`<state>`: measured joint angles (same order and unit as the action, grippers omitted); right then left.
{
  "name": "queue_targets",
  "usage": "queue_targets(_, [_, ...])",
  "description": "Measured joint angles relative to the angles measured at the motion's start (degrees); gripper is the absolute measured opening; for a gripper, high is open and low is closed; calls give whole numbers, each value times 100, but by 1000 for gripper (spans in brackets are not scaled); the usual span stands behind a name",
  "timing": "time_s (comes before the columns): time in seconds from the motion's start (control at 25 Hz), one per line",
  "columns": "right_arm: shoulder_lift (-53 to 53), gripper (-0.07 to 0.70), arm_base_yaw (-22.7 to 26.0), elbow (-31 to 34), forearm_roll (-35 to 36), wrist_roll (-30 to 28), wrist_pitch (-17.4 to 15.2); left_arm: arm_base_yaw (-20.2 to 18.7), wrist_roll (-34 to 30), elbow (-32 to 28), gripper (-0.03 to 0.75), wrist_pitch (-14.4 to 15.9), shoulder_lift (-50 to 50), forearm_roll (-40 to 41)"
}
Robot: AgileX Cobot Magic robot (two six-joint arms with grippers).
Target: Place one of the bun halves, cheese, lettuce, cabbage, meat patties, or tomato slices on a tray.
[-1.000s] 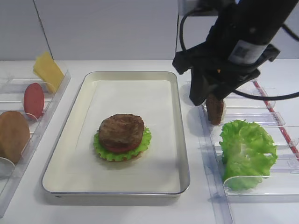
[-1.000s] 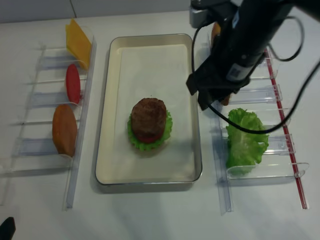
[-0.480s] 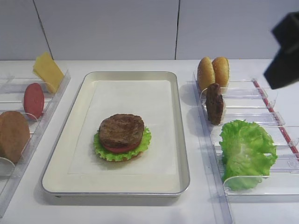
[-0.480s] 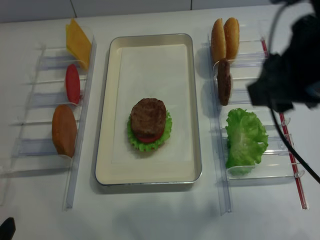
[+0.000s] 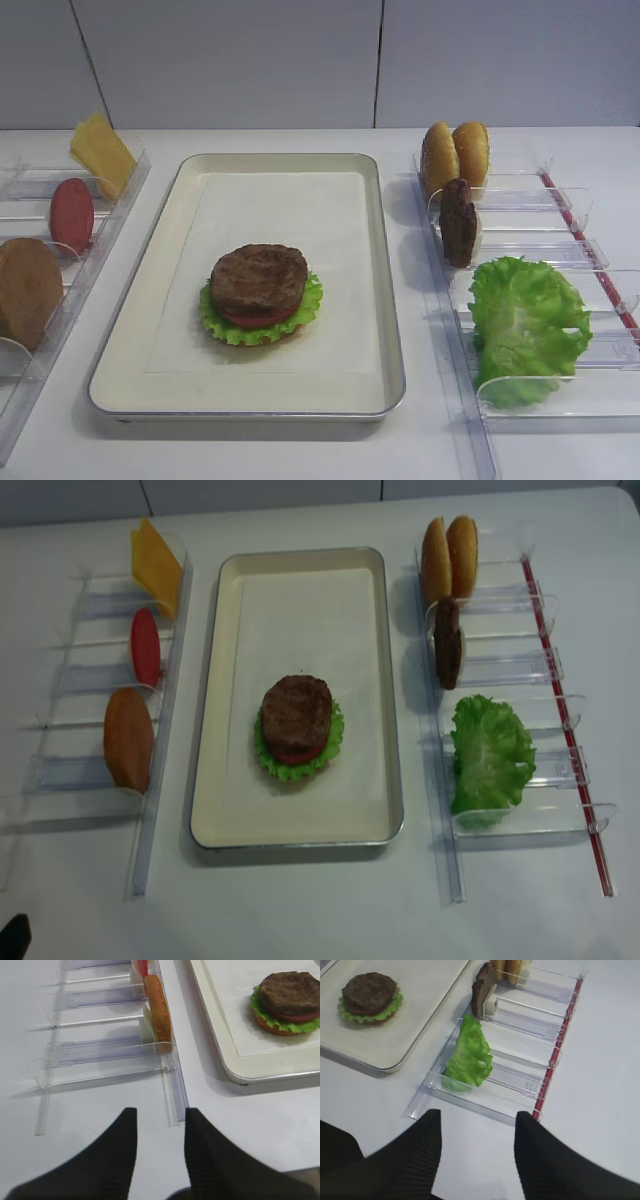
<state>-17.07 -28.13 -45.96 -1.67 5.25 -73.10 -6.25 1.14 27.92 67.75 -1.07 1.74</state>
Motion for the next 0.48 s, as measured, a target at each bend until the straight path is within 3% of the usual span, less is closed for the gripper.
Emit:
queue_targets(0.28, [1555, 344, 1102, 1021, 113, -381, -34, 0, 0, 0, 239, 0, 0, 0])
queue_targets(0.48, [1801, 344, 2160, 1586, 621, -839, -34, 0, 0, 0, 239, -4, 0, 11])
